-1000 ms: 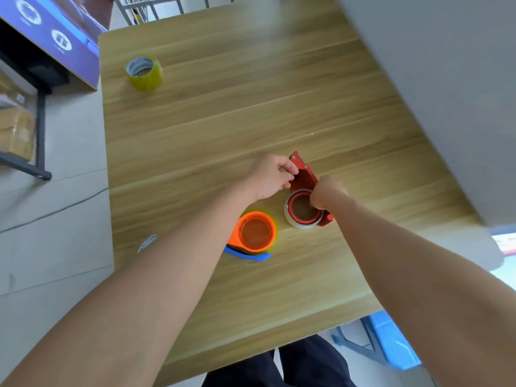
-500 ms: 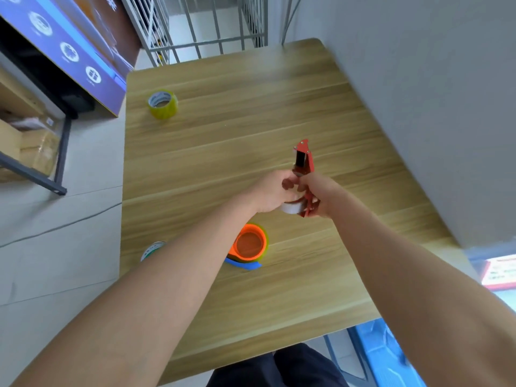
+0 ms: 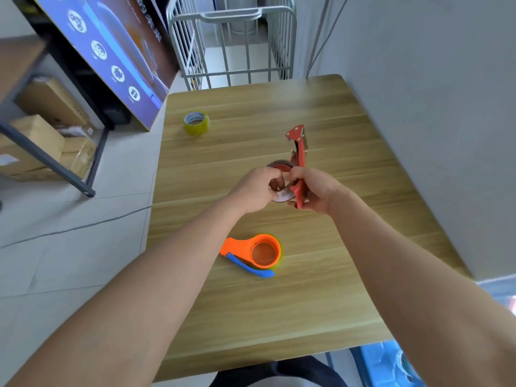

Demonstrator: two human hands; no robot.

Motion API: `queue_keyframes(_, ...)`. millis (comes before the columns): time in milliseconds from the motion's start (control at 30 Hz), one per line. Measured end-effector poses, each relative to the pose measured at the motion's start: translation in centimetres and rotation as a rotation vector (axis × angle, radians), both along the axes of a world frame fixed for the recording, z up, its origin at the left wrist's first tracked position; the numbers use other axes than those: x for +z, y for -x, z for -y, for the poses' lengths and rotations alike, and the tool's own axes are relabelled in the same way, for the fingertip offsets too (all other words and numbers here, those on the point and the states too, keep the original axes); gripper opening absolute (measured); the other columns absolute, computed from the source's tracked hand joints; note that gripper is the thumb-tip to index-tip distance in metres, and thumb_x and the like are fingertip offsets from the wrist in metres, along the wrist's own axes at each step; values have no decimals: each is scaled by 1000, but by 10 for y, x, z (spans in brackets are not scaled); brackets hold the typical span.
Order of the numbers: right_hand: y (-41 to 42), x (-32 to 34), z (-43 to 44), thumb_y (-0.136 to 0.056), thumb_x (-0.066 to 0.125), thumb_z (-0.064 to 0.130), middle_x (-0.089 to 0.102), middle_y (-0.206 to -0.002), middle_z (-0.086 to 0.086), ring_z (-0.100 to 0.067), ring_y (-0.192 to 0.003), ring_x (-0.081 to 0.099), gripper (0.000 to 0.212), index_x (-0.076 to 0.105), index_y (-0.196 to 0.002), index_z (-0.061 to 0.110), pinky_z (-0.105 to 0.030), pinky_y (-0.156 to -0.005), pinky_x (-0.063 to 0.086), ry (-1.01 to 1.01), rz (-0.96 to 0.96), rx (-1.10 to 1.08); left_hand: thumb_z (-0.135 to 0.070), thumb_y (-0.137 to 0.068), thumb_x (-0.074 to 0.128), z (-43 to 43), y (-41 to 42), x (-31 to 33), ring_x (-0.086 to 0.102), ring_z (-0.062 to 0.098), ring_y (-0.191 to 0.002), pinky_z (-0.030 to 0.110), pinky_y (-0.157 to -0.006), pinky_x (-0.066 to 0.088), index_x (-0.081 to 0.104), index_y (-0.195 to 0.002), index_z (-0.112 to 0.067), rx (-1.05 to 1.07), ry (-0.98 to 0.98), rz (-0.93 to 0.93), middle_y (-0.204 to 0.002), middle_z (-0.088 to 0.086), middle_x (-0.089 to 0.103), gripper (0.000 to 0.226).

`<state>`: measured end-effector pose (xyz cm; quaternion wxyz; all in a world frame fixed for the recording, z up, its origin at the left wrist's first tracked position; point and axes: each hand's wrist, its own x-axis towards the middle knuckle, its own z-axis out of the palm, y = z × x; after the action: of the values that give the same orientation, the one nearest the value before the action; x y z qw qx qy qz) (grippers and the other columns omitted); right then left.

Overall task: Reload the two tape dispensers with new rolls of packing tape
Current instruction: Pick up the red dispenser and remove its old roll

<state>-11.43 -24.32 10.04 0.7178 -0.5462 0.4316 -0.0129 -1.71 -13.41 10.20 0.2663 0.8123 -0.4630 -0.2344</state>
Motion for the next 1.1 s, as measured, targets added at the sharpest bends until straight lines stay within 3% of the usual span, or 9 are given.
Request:
queue_keyframes(100, -3, 2, -3, -76, 66, 19, 56, -71, -2, -17, -69, 57, 11, 60, -83, 14, -33, -71, 51, -53, 44, -15, -5, -74, 70, -6, -8, 2, 53, 20, -76, 29, -68, 42, 64, -87, -13, 16, -2, 48, -84, 3, 60, 17)
queue_keyframes(233, -9, 3, -13, -79, 67, 28, 56, -74, -4, -16, -61, 53, 16, 60, -86, 15, -26, -56, 40, -65, 102, -6, -27, -70, 76, -12, -4, 6, 47, 8, -58, 24, -52, 34, 58, -86, -27, 42, 42, 21, -63, -14, 50, 24)
queue_keyframes(300, -13, 2, -18, -80, 65, 30, 51, -68, -2, -14, -54, 45, 13, 59, -81, 18, -27, -49, 28, -25, 129, 10, -26, -72, 73, -14, -4, 2, 50, 17, -63, 28, -53, 37, 57, -78, -18, 75, 63, 98, -66, -9, 50, 19)
queue_keyframes(400, -16, 1, -23, -79, 68, 32, 52, -64, 0, -12, -50, 43, 17, 60, -76, 17, -26, -47, 24, 14, 144, -28, -18, -73, 71, -18, -9, -2, 54, 27, -76, 34, -64, 41, 64, -78, -6, 161, 98, 134, -79, 1, 55, 15)
queue_keyframes(533, -16, 1, -24, -76, 73, 37, 58, -58, 1, -10, -45, 44, 24, 61, -75, 15, -24, -44, 26, 85, 112, -45, -14, -74, 72, -24, -15, -3, 48, 21, -67, 29, -62, 35, 67, -76, -6, 320, 209, -62, -73, 9, 59, 9)
queue_keyframes(733, -5, -12, -18, -74, 75, 37, 59, -76, -8, -19, -65, 53, 31, 61, -85, 12, -27, -51, 33, 134, 9, -54, -4, -79, 67, -34, -38, 4, 44, 4, -54, 10, -48, 34, 57, -63, -20, 544, 391, -314, -60, -8, 55, 25)
queue_keyframes(800, -3, -17, -20, -75, 74, 35, 58, -78, -8, -18, -64, 53, 28, 60, -84, 13, -26, -51, 33, 120, 0, -82, -3, -80, 66, -41, -44, -2, 44, 5, -55, 10, -48, 34, 58, -66, -16, 560, 362, -303, -60, -9, 54, 21)
queue_keyframes(900, -2, -23, -20, -75, 74, 34, 60, -80, -7, -17, -66, 56, 29, 59, -86, 12, -25, -49, 35, 107, -10, -103, -4, -81, 64, -56, -51, -22, 38, 16, -61, 23, -53, 30, 62, -75, -5, 512, 243, -210, -59, -3, 45, 6)
queue_keyframes(1100, -6, -41, -21, -74, 74, 35, 61, -77, -6, -17, -64, 56, 32, 60, -88, 11, -25, -48, 36, 115, -56, -105, -6, -84, 58, -94, -65, -71, 39, 20, -68, 28, -64, 29, 64, -79, 1, 458, -34, -66, -74, 9, 49, 11)
